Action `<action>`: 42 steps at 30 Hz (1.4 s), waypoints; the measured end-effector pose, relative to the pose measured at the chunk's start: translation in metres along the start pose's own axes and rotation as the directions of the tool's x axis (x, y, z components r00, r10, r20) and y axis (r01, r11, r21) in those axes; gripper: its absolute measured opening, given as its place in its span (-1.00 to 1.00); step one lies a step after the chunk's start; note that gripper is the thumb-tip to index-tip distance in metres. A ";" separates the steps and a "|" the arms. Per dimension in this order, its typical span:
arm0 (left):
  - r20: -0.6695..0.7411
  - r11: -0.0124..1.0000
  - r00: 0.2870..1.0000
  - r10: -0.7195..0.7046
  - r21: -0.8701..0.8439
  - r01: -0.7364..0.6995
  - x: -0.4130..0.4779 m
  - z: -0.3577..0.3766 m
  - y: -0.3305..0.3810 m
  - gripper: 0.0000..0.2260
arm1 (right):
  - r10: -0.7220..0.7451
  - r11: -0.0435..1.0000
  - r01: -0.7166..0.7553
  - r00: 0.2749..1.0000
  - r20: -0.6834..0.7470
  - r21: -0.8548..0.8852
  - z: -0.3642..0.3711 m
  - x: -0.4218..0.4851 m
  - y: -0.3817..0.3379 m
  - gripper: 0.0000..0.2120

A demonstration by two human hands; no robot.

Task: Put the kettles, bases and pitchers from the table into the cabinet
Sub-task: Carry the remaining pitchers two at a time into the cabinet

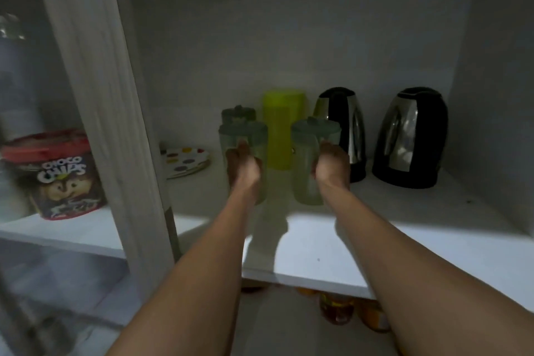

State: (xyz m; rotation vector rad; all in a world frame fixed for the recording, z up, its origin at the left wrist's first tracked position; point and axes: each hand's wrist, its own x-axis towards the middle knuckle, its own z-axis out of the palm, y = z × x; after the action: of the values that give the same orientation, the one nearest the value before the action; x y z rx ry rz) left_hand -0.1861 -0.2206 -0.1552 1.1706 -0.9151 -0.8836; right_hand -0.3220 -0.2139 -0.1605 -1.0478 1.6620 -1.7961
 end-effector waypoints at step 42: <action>-0.016 0.756 0.963 0.269 0.622 -0.201 -0.170 -0.102 0.027 -0.51 | -0.049 0.944 0.131 0.964 0.263 -0.303 -0.082 -0.152 -0.017 -0.53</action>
State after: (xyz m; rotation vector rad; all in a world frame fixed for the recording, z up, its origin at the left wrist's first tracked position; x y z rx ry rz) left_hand -0.1529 -0.0235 -0.1638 1.5970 -1.2867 -0.2994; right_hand -0.2934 -0.0435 -0.1742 -1.4489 1.8017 -1.4005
